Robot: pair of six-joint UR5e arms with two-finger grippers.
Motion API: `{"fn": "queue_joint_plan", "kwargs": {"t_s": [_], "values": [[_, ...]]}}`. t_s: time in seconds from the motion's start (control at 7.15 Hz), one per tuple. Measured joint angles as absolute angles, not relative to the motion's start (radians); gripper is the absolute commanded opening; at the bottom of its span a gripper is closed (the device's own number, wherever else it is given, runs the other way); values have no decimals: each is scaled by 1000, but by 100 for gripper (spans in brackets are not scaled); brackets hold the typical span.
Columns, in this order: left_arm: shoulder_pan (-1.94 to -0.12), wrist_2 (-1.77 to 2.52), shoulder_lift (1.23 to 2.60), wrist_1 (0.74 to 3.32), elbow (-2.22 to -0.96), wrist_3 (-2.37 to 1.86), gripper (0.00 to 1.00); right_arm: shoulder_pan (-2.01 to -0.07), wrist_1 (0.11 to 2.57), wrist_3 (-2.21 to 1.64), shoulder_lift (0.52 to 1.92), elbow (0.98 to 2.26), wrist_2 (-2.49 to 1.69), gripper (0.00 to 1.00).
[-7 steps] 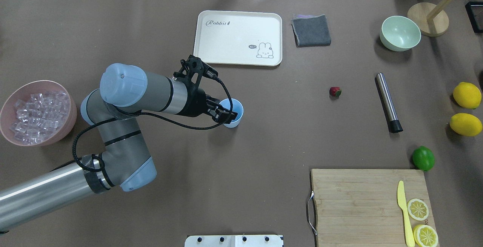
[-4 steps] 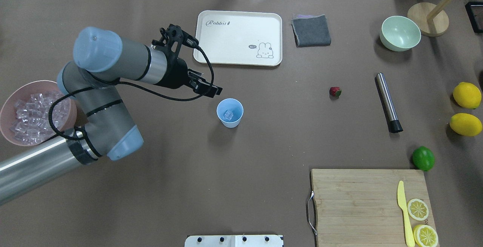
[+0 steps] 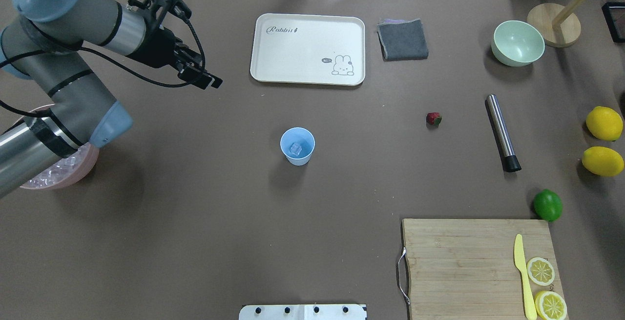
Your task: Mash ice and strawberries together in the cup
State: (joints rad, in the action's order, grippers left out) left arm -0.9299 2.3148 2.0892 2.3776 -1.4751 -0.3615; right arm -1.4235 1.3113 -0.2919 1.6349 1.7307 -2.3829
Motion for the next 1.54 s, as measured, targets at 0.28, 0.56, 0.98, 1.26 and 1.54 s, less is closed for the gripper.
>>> {"fn": "queue_joint_plan", "kwargs": {"t_s": [0.28,0.56,0.98,1.26,1.54], "values": [[-1035,2412,2019,2375,-1448,-234,97,-1423,1310,-292,1630,1729,-2378,100],[-1134,2509,1908,2381,-1447,-77,97,-1421,1308,-288,1633,1732,-2377,100],[-1172,2554,1736,2416,-1482,61,97,-1419,1268,-287,1658,1741,-2389,100],[-1169,2553,1675,2466,-1491,85,97,-1416,1235,-284,1673,1738,-2390,100],[-1156,2544,1634,2475,-1491,149,97,-1415,1215,-283,1685,1737,-2386,100]]}}
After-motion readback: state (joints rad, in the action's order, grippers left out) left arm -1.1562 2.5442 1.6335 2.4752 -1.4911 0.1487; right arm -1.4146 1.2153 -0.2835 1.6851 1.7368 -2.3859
